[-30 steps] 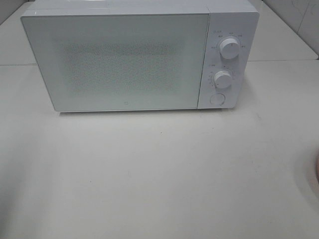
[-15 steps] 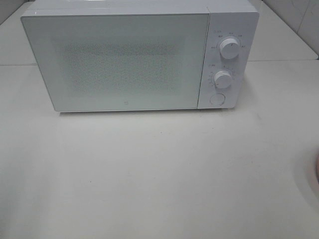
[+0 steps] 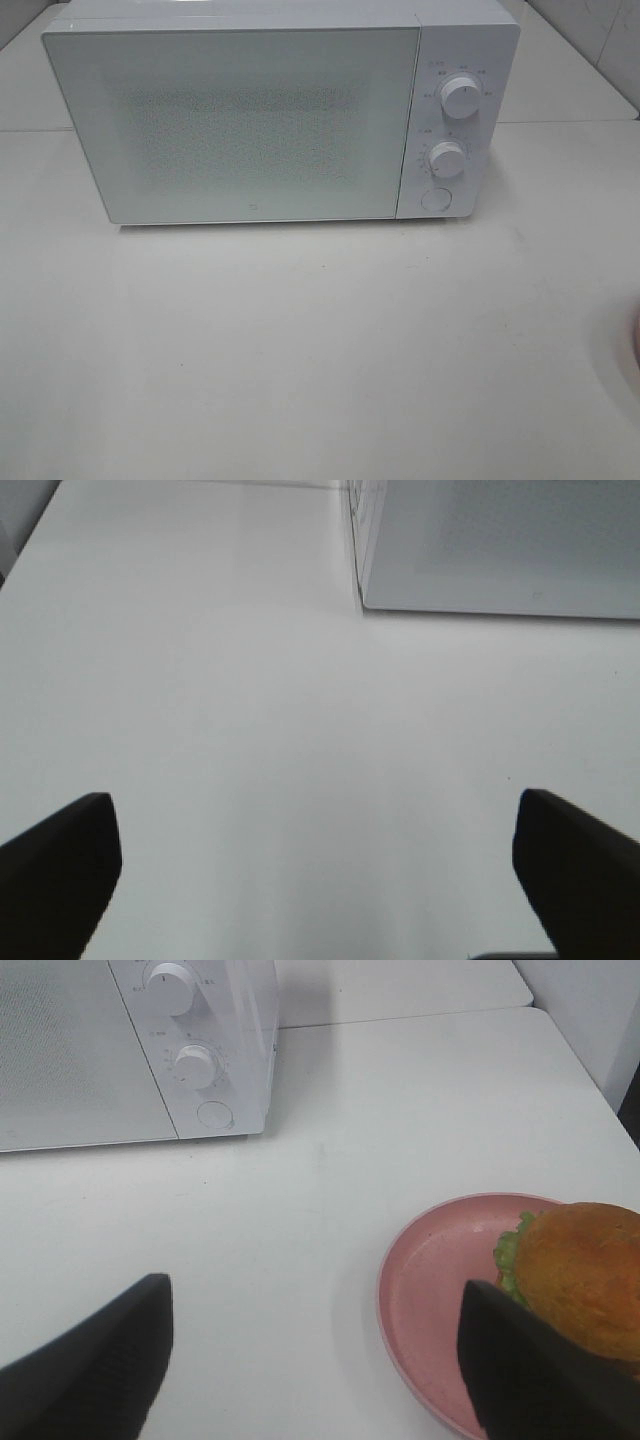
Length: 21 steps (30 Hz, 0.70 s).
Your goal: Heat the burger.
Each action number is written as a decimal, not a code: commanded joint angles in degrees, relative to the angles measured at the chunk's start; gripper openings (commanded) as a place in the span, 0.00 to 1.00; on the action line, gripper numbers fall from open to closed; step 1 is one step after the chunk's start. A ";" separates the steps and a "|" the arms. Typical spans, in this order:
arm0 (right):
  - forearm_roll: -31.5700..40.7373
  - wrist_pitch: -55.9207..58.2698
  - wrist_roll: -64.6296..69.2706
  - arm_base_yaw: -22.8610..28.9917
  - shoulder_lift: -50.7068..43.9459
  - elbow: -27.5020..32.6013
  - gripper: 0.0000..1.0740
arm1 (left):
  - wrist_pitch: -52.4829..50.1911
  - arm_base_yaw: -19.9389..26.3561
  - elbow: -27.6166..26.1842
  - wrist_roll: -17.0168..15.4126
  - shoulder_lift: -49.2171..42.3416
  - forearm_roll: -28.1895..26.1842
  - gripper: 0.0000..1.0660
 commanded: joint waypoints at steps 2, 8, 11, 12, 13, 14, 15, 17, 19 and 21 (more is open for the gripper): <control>0.29 -0.52 -0.69 -0.46 -1.43 0.00 0.71 | -0.80 0.17 0.23 -0.11 -4.47 0.34 0.94; 0.29 -0.52 -0.63 -0.46 -1.20 -0.06 0.71 | -0.74 0.17 0.23 -0.06 -4.01 0.57 0.94; 0.29 -0.52 -0.63 -0.46 -1.20 -0.06 0.71 | -0.74 0.17 0.23 -0.06 -4.01 0.17 0.94; 0.29 -0.52 -0.63 -0.46 -1.20 -0.06 0.71 | -0.74 0.17 0.23 -0.06 -4.01 0.17 0.94; 0.29 -0.52 -0.63 -0.46 -1.20 -0.06 0.71 | -0.74 0.17 0.23 -0.06 -4.01 0.11 0.94; 0.29 -0.52 -0.63 -0.46 -1.20 -0.06 0.71 | -0.74 0.17 0.23 -0.06 -4.01 0.11 0.94; 0.29 -0.52 -0.63 -0.46 -1.20 -0.06 0.71 | -0.74 0.17 0.23 -0.06 -4.01 0.11 0.94; 0.29 -0.52 -0.63 -0.46 -1.20 -0.06 0.71 | -0.74 0.17 0.23 -0.06 -4.01 0.11 0.94; 0.29 -0.52 -0.63 -0.46 -1.20 -0.06 0.71 | -0.74 0.17 0.23 -0.06 -4.01 0.11 0.94; 0.29 -0.52 -0.63 -0.46 -1.20 -0.06 0.71 | -0.74 0.17 0.23 -0.06 -4.01 0.11 0.94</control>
